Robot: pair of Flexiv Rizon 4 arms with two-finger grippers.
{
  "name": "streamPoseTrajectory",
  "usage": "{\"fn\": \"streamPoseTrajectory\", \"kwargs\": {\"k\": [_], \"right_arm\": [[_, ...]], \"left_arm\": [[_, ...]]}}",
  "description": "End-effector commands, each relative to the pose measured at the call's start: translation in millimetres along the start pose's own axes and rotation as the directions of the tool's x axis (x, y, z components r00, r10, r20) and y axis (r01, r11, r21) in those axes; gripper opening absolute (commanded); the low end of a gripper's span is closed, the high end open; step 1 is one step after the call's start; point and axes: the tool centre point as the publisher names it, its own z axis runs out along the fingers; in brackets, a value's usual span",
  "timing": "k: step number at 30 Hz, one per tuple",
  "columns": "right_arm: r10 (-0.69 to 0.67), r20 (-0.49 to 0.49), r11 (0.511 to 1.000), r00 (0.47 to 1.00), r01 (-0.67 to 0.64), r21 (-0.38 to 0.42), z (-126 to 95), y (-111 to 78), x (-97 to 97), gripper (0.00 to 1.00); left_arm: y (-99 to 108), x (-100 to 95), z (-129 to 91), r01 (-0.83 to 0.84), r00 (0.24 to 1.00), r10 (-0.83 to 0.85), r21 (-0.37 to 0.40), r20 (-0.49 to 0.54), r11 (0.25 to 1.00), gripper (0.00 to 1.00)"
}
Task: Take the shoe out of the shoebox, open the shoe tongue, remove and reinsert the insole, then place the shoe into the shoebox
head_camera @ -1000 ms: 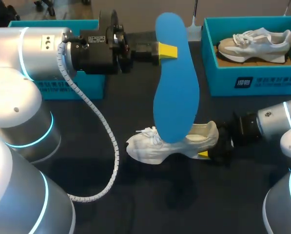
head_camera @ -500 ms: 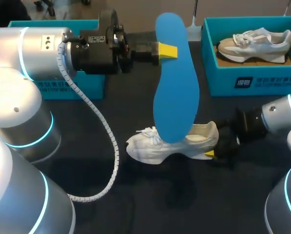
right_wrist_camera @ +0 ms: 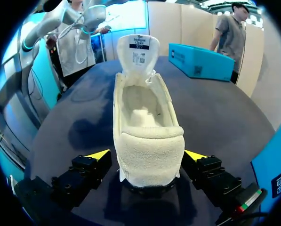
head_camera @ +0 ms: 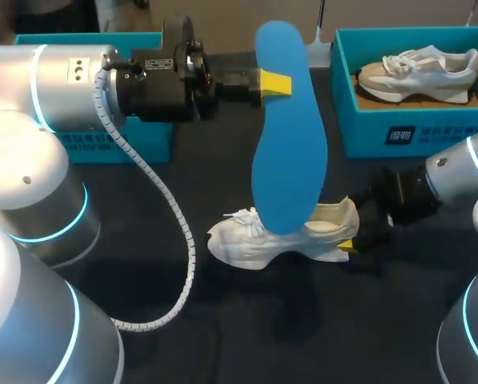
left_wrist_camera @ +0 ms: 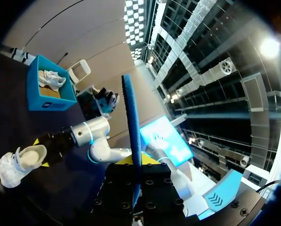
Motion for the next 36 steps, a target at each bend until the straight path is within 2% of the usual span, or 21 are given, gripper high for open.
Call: {"fn": "streamPoseTrajectory", "kwargs": {"k": [1, 6, 9, 12, 16, 18, 22, 33, 36], "right_arm": [[0.0, 0.001, 1.0, 1.0, 0.0, 0.005, 0.8, 1.1, 0.8, 1.0], [0.002, 0.009, 1.0, 1.0, -0.002, 0.03, -10.7, 5.1, 2.5, 1.0], [0.006, 0.017, 0.996, 1.0, -0.007, 0.085, -20.2, 8.8, 2.9, 1.0], [-0.001, 0.024, 0.995, 1.0, -0.002, 0.097, -26.9, 11.8, 2.4, 1.0], [0.015, 0.033, 0.988, 0.999, -0.02, 0.153, -33.5, 19.8, 3.2, 1.0], [0.023, 0.024, 0.982, 0.999, -0.027, 0.187, -34.1, 23.1, 3.5, 1.0], [0.115, 0.029, 0.934, 0.993, -0.118, 0.336, -34.8, 31.4, 4.1, 1.0], [0.115, 0.029, 0.934, 0.993, -0.118, 0.336, -34.8, 31.4, 4.1, 1.0], [0.103, 0.063, 0.923, 0.993, -0.119, 0.366, -43.9, 38.6, 5.3, 1.0]], "left_arm": [[1.6, -0.5, 0.4, -0.001, 1.0, 0.001, 0.003, 0.0, 1.0, 0.0], [1.6, -0.5, 0.4, -0.001, 1.0, 0.001, 0.003, 0.0, 1.0, 0.0], [1.6, -0.5, 0.4, -0.001, 1.0, 0.001, 0.003, 0.0, 1.0, 0.0], [1.6, -0.5, 0.4, -0.001, 1.0, 0.001, 0.003, 0.0, 1.0, 0.0], [1.6, -0.5, 0.4, -0.001, 1.0, 0.001, 0.003, 0.0, 1.0, 0.0], [1.6, -0.5, 0.4, -0.001, 1.0, 0.001, 0.003, 0.0, 1.0, 0.0], [1.6, -0.5, 0.4, -0.001, 1.0, 0.001, 0.003, 0.0, 1.0, 0.0], [1.6, -0.5, 0.4, -0.001, 1.0, 0.001, 0.003, 0.0, 1.0, 0.0], [1.6, -0.5, 0.4, -0.001, 1.0, 0.001, 0.003, 0.0, 1.0, 0.0]]}}
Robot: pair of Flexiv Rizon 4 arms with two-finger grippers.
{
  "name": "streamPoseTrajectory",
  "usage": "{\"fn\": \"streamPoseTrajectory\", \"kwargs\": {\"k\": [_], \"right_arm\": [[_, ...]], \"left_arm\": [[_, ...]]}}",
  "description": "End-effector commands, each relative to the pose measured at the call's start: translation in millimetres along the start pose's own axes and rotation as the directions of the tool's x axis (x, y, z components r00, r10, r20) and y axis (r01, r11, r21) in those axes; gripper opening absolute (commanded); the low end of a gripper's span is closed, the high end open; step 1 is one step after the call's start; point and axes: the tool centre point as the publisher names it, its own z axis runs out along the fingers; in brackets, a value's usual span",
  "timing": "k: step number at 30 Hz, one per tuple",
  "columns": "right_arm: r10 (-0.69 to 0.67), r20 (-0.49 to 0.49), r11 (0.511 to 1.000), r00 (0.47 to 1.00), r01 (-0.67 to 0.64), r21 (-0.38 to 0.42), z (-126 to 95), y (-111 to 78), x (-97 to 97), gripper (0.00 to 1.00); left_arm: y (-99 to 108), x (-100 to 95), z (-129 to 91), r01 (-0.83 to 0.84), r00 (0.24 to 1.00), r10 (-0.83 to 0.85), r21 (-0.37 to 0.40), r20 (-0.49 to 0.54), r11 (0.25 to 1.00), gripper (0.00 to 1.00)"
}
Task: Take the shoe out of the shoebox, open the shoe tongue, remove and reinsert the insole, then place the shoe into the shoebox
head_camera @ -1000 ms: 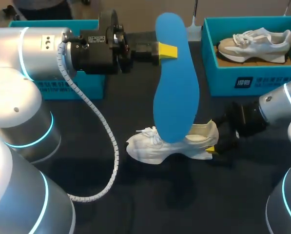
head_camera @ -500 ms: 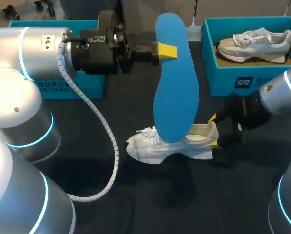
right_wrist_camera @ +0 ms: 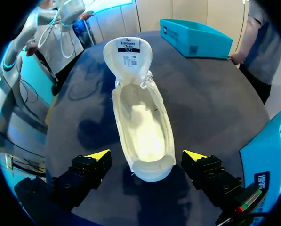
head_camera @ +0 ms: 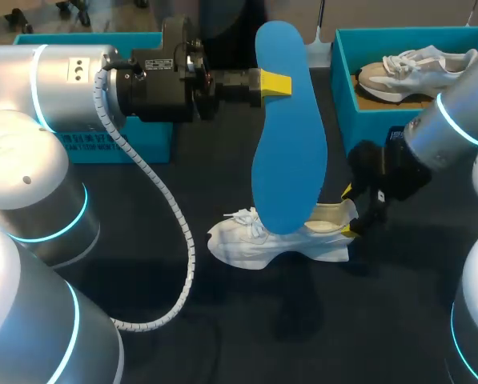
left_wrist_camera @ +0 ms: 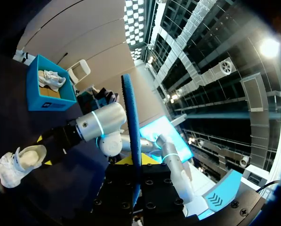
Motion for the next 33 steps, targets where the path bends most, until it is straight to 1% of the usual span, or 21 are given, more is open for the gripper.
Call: {"fn": "streamPoseTrajectory", "kwargs": {"k": [1, 2, 4, 6, 10, 14, 16, 19, 20, 33], "right_arm": [[0.01, 0.027, 0.996, 1.0, -0.012, 0.091, -11.5, 7.1, 5.5, 1.0], [0.007, 0.027, 0.993, 1.0, -0.01, 0.118, -13.8, 9.2, 5.7, 1.0], [0.001, 0.023, 0.989, 1.0, -0.005, 0.146, -15.5, 12.1, 5.1, 1.0], [-0.018, 0.03, 0.984, 0.999, 0.013, 0.176, -17.5, 19.2, 3.4, 1.0], [-0.054, 0.057, 0.982, 0.997, 0.043, 0.182, -19.5, 28.5, -0.6, 1.0], [-0.047, 0.058, 0.971, 0.997, 0.032, 0.237, -17.1, 36.0, 0.4, 1.0], [-0.056, 0.059, 0.974, 0.997, 0.042, 0.223, -13.2, 37.8, 1.4, 1.0], [-0.069, 0.058, 0.972, 0.996, 0.054, 0.228, -8.6, 38.9, 1.8, 1.0], [-0.051, 0.049, 0.97, 0.998, 0.037, 0.242, -7.4, 38.6, 2.0, 1.0], [-0.051, 0.049, 0.97, 0.998, 0.037, 0.242, -7.4, 38.6, 2.0, 1.0]], "left_arm": [[1.6, -0.5, 0.3, -0.001, 1.0, 0.001, 0.003, 0.0, 1.0, 0.0], [1.6, -0.5, 0.3, -0.001, 1.0, 0.001, 0.003, 0.0, 1.0, 0.0], [1.6, -0.5, 0.3, -0.001, 1.0, 0.001, 0.003, 0.0, 1.0, 0.0], [1.6, -0.5, 0.3, -0.001, 1.0, 0.001, 0.003, 0.0, 1.0, 0.0], [1.6, -0.5, 0.3, -0.001, 1.0, 0.001, 0.003, 0.0, 1.0, 0.0], [1.6, -0.5, 0.3, -0.001, 1.0, 0.001, 0.003, 0.0, 1.0, 0.0], [1.6, -0.5, 0.3, -0.001, 1.0, 0.001, 0.003, 0.0, 1.0, 0.0], [1.6, -0.5, 0.3, -0.001, 1.0, 0.001, 0.003, 0.0, 1.0, 0.0], [1.6, -0.5, 0.3, -0.001, 1.0, 0.001, 0.003, 0.0, 1.0, 0.0], [1.6, -0.5, 0.3, -0.001, 1.0, 0.001, 0.003, 0.0, 1.0, 0.0]]}}
